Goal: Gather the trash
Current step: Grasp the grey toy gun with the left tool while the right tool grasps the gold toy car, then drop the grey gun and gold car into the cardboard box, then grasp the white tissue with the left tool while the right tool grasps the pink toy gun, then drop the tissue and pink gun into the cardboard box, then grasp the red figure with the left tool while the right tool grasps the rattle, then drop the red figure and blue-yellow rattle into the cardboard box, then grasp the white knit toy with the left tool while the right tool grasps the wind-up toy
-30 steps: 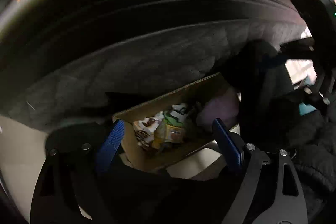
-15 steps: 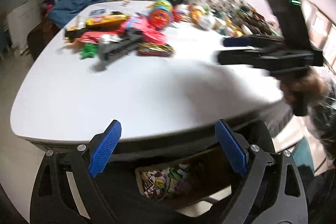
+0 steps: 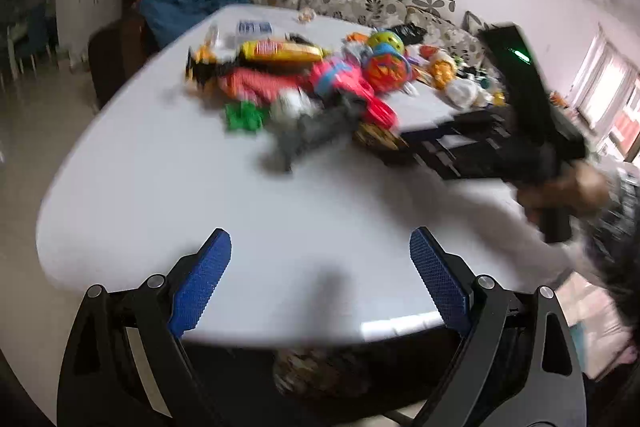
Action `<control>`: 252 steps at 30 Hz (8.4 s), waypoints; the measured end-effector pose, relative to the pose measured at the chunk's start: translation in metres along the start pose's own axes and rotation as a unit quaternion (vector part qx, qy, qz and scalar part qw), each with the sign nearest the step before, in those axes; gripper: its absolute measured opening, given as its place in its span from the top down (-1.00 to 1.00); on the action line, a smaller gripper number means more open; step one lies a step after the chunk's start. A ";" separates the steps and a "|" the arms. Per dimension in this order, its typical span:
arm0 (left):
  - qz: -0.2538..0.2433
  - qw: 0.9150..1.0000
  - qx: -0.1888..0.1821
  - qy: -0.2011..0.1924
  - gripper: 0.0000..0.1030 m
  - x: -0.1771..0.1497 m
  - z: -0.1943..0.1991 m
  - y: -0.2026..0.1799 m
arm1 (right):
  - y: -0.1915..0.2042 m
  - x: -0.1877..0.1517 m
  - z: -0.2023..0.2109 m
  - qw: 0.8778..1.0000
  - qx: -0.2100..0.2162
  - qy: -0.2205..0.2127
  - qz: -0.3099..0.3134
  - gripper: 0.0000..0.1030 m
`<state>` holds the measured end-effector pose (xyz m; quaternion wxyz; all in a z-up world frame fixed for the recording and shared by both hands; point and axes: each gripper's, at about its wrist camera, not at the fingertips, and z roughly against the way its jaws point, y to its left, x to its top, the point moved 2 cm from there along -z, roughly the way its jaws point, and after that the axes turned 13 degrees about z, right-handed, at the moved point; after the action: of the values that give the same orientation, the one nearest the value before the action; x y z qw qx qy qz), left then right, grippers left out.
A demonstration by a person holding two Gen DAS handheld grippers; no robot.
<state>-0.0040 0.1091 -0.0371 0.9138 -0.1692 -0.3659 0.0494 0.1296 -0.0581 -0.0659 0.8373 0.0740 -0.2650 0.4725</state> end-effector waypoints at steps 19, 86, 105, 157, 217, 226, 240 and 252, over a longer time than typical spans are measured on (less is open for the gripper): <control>-0.059 0.998 -0.018 -0.020 0.55 0.032 -0.003 -0.064 | -0.008 -0.112 0.091 0.988 -0.005 -0.063 -0.139 0.43; -0.027 0.999 -0.021 0.000 0.50 0.056 -0.043 -0.061 | -0.010 -0.125 0.124 0.981 -0.015 -0.097 -0.170 0.22; -0.217 0.952 -0.032 0.213 -0.57 -0.184 -0.041 -0.069 | 0.134 -0.245 0.052 0.979 0.138 0.073 -0.130 -0.20; -0.095 0.994 -0.029 0.048 -0.68 0.119 -0.139 -0.141 | -0.131 -0.128 0.159 0.934 0.081 -0.192 -0.290 0.59; -0.092 0.956 0.136 0.243 -0.48 -0.191 -0.076 -0.071 | 0.094 -0.207 0.107 0.965 0.129 -0.096 -0.209 -0.10; -0.117 0.980 0.056 0.151 -0.67 -0.123 -0.007 -0.101 | -0.118 -0.156 0.145 0.954 -0.117 -0.115 -0.250 -0.28; -0.090 0.993 0.012 0.073 -0.68 -0.025 -0.026 -0.131 | -0.253 -0.168 0.041 0.962 -0.083 0.097 -0.241 0.21; -0.195 0.979 -0.037 0.040 -0.68 0.099 -0.206 -0.282 | -0.170 -0.225 0.142 0.957 -0.034 -0.060 -0.283 0.22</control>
<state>0.1999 -0.1907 -0.0139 0.9129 -0.1302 -0.3568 -0.1497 0.1242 -0.3727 -0.0393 0.9212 0.1463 -0.2990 0.2014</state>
